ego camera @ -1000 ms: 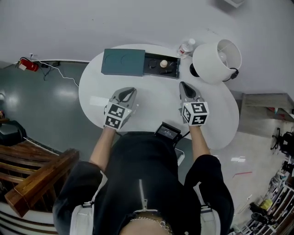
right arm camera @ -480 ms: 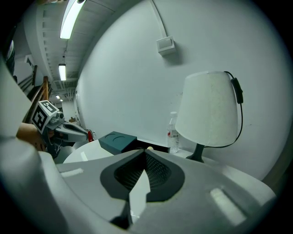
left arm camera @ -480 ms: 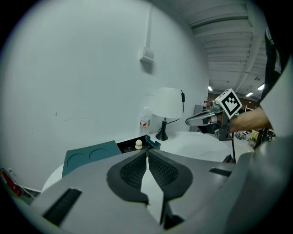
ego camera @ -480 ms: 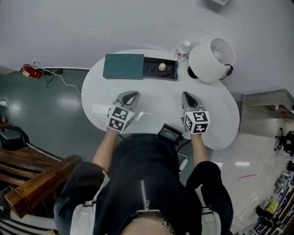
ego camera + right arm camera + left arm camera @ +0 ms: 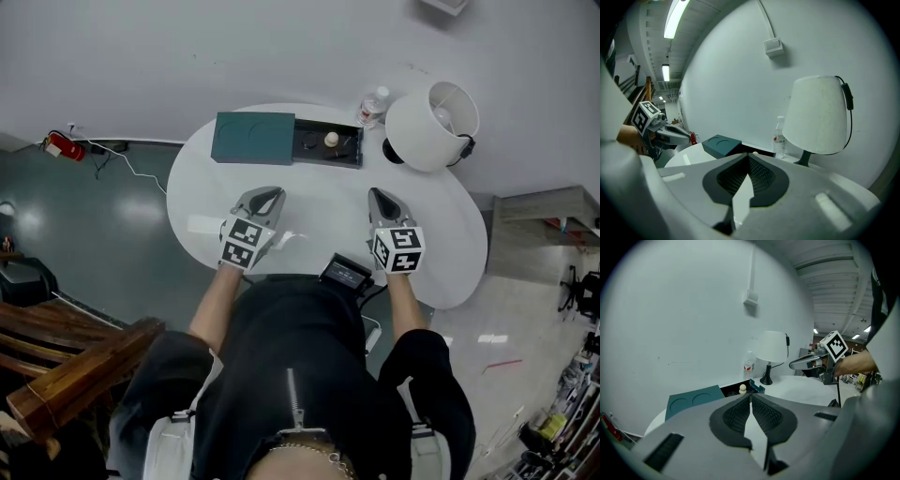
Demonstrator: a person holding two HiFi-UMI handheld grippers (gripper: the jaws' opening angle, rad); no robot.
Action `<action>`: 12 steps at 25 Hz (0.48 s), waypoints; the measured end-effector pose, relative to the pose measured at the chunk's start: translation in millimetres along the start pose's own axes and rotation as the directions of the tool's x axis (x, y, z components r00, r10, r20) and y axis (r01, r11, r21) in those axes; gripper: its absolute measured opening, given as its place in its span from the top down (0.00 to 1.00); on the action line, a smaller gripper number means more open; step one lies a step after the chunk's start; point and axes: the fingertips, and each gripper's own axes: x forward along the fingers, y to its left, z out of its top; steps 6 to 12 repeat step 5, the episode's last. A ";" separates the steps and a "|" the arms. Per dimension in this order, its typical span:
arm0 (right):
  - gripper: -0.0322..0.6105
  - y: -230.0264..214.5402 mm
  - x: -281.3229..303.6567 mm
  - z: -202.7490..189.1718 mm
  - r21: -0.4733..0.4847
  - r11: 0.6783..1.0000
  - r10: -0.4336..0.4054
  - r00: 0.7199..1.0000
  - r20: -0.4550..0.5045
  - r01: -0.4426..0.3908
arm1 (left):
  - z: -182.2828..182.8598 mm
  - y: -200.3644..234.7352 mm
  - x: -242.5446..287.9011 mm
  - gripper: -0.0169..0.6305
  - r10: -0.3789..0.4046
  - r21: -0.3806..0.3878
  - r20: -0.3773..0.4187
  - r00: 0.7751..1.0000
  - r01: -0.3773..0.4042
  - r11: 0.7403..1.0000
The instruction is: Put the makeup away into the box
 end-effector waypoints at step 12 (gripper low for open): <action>0.94 -4.7 3.3 0.3 -0.004 1.000 -0.001 1.000 -0.010 0.001 | -2.0 -0.9 2.7 0.94 -0.001 -0.008 -0.005 1.000 0.001 1.000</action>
